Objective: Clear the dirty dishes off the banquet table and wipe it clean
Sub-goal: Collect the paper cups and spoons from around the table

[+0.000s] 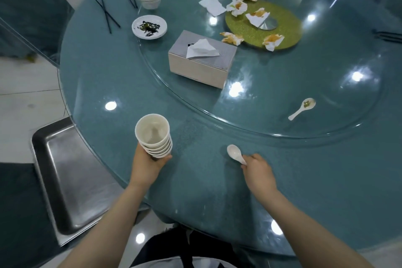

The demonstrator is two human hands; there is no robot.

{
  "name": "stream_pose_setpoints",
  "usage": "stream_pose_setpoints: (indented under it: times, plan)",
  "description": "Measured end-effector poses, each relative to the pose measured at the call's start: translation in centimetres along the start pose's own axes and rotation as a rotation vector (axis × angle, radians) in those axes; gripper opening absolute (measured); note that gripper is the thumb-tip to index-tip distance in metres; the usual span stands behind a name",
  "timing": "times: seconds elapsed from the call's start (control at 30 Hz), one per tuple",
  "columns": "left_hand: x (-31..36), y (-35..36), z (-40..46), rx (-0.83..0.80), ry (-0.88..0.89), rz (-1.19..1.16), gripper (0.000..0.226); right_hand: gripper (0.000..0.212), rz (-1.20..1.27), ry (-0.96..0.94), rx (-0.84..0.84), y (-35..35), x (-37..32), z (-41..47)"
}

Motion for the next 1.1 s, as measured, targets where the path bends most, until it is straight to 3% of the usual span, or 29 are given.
stream_pose_setpoints:
  times: [0.33,0.57,0.7,0.9,1.1]
  plan:
    - [-1.3,-0.4,-0.1,0.033,-0.181,-0.093,0.066,0.011,0.137,0.03,0.029,-1.4,1.8,0.2]
    - [-3.1,1.3,-4.1,0.152,-0.341,-0.05,0.038,0.022,0.205,0.002,0.029,-2.7,2.8,1.4]
    - [-2.2,3.1,-4.7,0.064,-0.326,-0.012,0.031,0.024,0.241,-0.028,0.039,-3.4,3.6,2.2]
    - [0.8,7.7,-4.3,-0.048,-0.249,0.01,0.043,0.011,0.305,-0.026,0.094,-5.0,6.6,3.0]
    - [3.5,12.0,-2.6,-0.095,-0.204,0.028,0.059,0.013,0.459,0.118,0.238,-7.8,12.4,3.8]
Point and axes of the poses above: each hand's wrist, its own z-axis towards the middle knuckle, its own y-axis out of the palm, x = y × z, the point moved 3 cm from there along z, towards the middle knuckle, and after that the axes turned 14 degrees about -y, right-handed, at the moved point
